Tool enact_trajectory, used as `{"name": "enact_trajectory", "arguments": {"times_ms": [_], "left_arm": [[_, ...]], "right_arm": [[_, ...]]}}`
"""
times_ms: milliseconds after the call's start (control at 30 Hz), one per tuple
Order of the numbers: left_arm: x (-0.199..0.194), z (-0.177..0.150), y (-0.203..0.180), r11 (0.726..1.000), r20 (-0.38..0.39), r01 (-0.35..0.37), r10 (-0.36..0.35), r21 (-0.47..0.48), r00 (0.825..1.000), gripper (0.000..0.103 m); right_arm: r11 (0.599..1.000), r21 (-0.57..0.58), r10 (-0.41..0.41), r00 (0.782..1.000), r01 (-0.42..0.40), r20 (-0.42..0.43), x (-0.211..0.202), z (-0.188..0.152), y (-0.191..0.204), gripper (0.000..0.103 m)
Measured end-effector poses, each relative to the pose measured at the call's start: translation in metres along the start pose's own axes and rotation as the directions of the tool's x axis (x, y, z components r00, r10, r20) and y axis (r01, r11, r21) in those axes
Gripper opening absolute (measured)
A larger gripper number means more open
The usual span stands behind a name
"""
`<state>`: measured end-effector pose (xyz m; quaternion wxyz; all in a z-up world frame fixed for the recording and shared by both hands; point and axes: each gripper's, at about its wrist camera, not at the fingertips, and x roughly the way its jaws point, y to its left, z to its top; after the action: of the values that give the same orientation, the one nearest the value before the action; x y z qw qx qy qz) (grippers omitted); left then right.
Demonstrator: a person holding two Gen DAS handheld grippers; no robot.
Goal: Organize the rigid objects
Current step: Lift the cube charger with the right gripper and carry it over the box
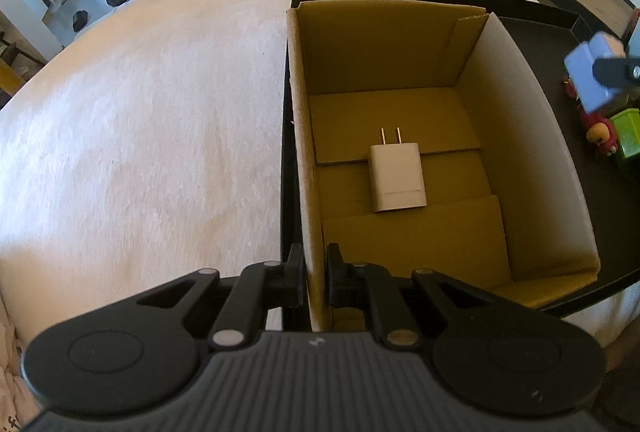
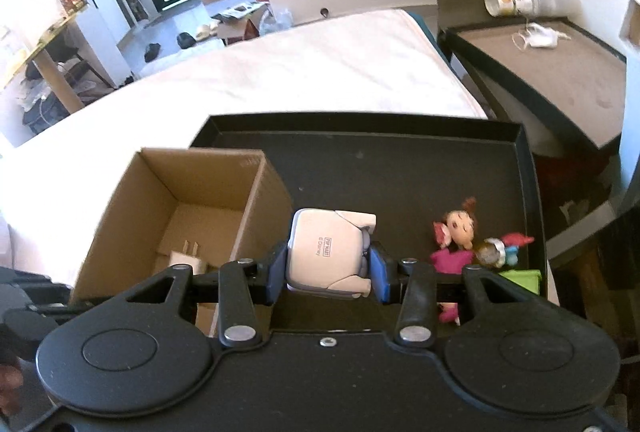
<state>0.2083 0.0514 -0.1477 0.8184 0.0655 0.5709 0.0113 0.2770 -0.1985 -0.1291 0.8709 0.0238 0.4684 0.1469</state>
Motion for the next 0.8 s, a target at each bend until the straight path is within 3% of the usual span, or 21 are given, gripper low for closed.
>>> {"name": "enact_trajectory", "arguments": {"times_ms": [400, 800], "left_arm": [[0.006, 0.003, 0.005, 0.999, -0.01, -0.008, 0.007, -0.044, 1.0, 0.01], [0.015, 0.009, 0.01, 0.997, -0.033, -0.007, 0.004, -0.073, 0.999, 0.01]], "right_arm": [[0.996, -0.07, 0.062, 0.996, -0.058, 0.06, -0.014, 0.018, 0.028, 0.042], [0.983, -0.156, 0.105, 0.993, -0.097, 0.046, -0.006, 0.023, 0.065, 0.042]]}}
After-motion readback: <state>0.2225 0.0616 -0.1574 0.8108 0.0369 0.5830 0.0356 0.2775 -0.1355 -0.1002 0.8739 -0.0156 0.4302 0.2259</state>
